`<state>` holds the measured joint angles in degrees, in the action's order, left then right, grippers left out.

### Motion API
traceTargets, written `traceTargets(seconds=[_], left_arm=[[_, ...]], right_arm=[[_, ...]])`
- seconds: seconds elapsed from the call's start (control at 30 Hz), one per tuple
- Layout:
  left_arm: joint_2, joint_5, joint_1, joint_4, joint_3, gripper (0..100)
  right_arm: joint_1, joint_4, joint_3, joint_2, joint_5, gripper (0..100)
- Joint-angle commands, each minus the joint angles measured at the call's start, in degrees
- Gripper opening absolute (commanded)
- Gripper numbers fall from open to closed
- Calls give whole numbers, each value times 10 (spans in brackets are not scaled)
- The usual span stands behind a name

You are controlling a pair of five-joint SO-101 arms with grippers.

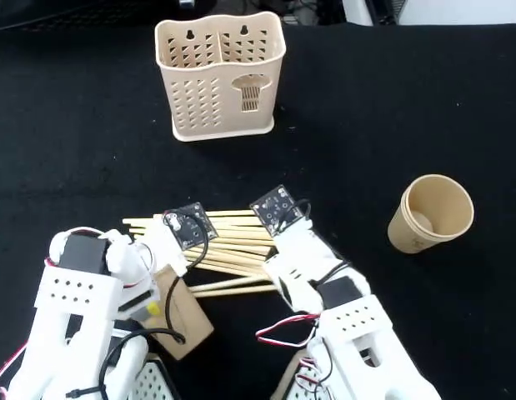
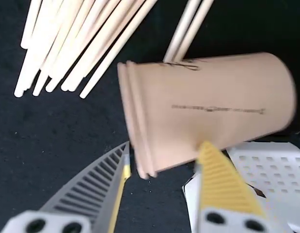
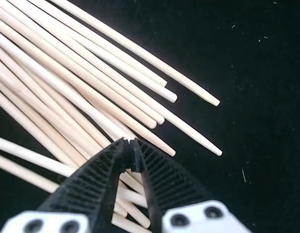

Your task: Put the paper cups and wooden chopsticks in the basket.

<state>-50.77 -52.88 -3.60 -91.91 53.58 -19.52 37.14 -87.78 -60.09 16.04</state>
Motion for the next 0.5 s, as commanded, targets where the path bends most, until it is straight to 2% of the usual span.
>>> traceTargets(seconds=[0.0, 0.27, 0.47], left_arm=[[5, -19, -25, -9, 5, 79], [3, 35, -81, -62, -77, 77], [5, 80, -79, -80, -143, 80]], right_arm=[[5, -13, 2, -7, -4, 14], [5, -13, 2, -7, -4, 14], [5, -13, 2, -7, -4, 14]])
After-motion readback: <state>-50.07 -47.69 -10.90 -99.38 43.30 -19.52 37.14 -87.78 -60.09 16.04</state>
